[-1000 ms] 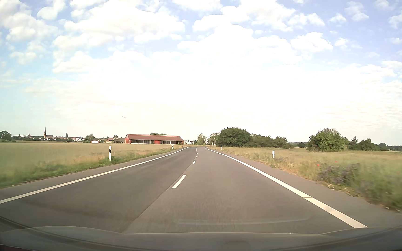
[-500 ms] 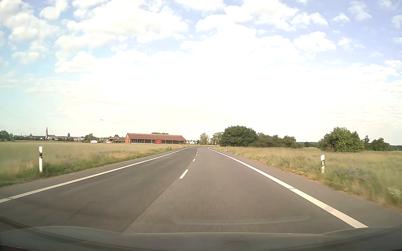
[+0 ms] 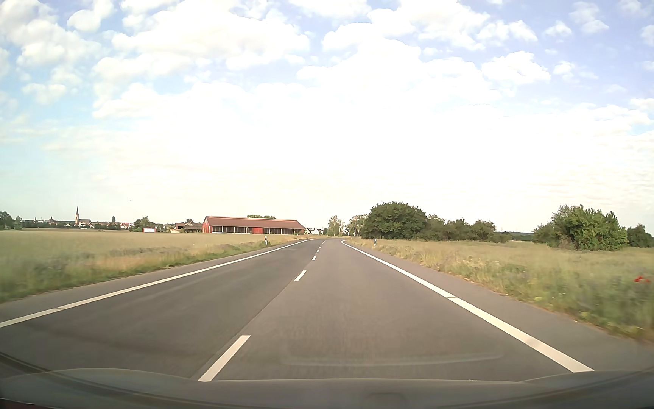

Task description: Follow the waypoints while adhering to traffic rules and regulations

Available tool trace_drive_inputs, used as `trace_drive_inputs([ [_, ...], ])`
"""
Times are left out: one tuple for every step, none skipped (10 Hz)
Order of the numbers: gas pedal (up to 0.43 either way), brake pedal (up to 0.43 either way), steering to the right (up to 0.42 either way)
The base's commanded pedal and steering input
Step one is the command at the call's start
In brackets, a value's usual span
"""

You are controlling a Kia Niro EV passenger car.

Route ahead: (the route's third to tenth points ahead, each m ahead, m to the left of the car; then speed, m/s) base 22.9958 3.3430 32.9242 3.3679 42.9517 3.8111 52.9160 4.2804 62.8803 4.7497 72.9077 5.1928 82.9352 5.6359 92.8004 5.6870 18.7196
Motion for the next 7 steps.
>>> trace_drive_inputs([
  [0.087, 0.03, -0.003],
  [0.087, 0.03, -0.002],
  [0.087, 0.03, -0.002],
  [0.087, 0.024, -0.003],
  [0.087, 0.03, -0.002],
  [0.087, 0.03, -0.002],
  [0.087, 0.03, -0.003],
])
